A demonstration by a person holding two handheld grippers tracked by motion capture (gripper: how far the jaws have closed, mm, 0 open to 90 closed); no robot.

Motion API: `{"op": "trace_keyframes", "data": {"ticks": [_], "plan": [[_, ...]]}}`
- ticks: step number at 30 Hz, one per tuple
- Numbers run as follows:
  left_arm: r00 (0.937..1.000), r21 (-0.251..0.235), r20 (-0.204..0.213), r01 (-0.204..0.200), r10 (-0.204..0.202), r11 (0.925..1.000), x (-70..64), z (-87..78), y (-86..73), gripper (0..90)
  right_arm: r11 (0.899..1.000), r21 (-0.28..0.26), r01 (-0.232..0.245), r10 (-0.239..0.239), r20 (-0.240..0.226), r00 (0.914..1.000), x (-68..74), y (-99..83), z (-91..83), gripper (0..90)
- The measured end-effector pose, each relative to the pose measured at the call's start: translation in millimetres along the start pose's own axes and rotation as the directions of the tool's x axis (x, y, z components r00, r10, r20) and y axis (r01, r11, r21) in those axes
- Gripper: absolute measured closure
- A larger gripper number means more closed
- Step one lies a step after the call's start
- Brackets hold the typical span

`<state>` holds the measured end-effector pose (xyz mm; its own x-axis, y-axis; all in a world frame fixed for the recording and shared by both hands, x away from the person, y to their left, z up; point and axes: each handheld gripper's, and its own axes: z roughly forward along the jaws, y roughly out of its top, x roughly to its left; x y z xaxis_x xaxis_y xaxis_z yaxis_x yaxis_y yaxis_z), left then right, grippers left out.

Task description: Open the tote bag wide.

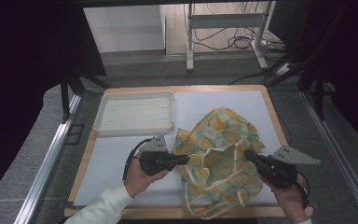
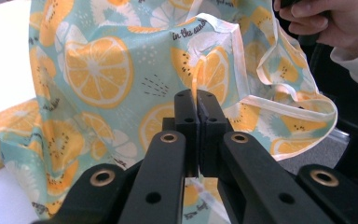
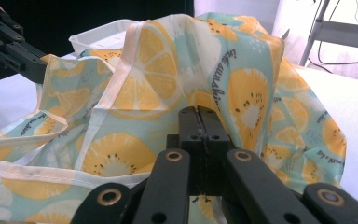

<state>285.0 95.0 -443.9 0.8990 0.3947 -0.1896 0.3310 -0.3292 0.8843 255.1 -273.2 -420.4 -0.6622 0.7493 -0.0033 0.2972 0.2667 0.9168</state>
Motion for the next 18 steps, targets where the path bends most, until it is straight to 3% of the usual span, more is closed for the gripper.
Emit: {"op": "trace_keyframes", "data": {"ticks": [10, 18], "plan": [[0.9988, -0.018, -0.043, -0.025, 0.024, 0.9995, 4.1, 2.1, 12.3, 88.9, 1.0, -0.012, 0.01, -0.01, 0.002, 1.0, -4.0, 11.2, 7.6, 89.3], [0.9979, -0.033, -0.062, -0.023, 0.02, 0.9992, 11.1, 4.0, 22.5, 88.9, 0.999, -0.029, 0.016, -0.016, 0.01, 0.9998, -9.3, 21.9, 14.0, 89.3]]}}
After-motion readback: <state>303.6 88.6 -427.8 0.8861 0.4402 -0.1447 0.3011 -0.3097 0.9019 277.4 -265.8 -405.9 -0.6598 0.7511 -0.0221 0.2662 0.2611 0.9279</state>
